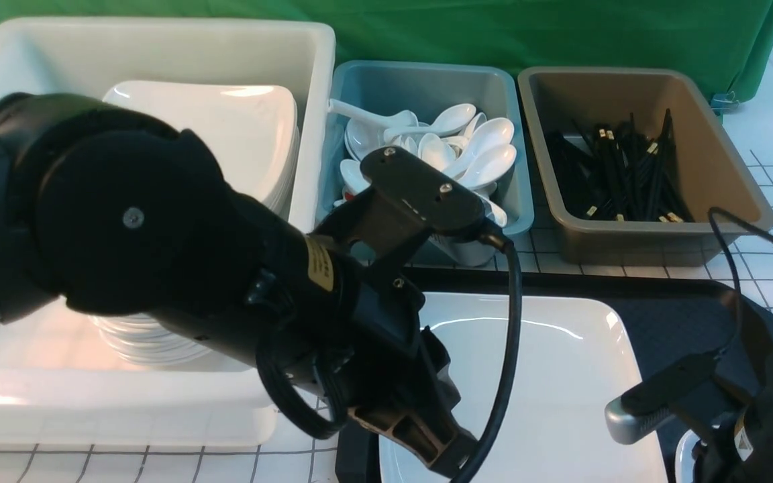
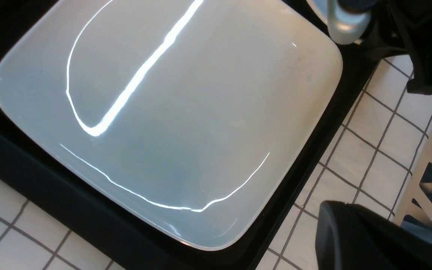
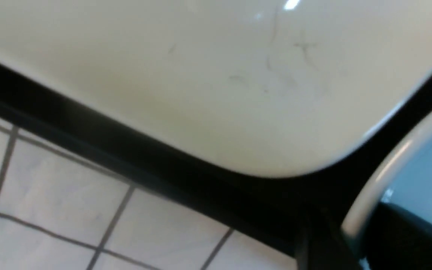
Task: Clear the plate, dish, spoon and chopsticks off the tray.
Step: Use the right arm to grab a small plate from the dinner plate, then use the right arm to put the small plate into the large storage box on the left
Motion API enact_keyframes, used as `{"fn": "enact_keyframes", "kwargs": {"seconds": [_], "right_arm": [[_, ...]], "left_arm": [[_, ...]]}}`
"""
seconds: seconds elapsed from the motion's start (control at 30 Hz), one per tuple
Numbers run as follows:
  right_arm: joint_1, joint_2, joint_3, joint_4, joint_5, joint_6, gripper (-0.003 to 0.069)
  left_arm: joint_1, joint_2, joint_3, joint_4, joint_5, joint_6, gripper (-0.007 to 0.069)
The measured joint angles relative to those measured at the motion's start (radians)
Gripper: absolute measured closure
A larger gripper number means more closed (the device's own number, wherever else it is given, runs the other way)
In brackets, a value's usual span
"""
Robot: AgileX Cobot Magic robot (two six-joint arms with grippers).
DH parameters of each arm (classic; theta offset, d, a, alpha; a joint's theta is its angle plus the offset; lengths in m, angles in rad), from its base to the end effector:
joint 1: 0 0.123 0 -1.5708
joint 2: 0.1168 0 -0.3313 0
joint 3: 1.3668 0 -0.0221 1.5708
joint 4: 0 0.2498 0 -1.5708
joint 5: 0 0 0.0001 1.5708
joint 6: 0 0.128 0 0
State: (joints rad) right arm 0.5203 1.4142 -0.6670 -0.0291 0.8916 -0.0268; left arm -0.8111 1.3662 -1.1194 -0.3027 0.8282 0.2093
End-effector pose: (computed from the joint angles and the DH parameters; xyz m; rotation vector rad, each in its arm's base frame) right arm 0.1751 0.0970 0.1904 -0.8692 2.9937 -0.0272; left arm 0.1808 -0.2312 0.3325 1.1137 2.3602 -0.5879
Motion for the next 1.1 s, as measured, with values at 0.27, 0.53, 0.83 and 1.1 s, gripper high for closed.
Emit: {"fn": "enact_keyframes", "kwargs": {"seconds": [0.27,0.53,0.83,1.1], "right_arm": [[-0.001,-0.177,-0.223,0.007,0.208,0.027,0.0613],[0.011,-0.177,-0.646,0.193,0.146,-0.107,0.0613],[0.225,0.234,-1.143,0.360,0.106,-0.281,0.0613],[0.360,0.626,-1.534,0.339,0.103,-0.315,0.0614]], "left_arm": [[0.021,-0.015,-0.005,0.131,0.007,-0.144,0.0626],[0.301,-0.187,-0.054,0.177,0.055,-0.169,0.0625],[0.795,-0.350,-0.044,0.153,0.146,-0.169,0.0625],[0.995,-0.379,-0.001,0.098,0.197,-0.151,0.0625]]}}
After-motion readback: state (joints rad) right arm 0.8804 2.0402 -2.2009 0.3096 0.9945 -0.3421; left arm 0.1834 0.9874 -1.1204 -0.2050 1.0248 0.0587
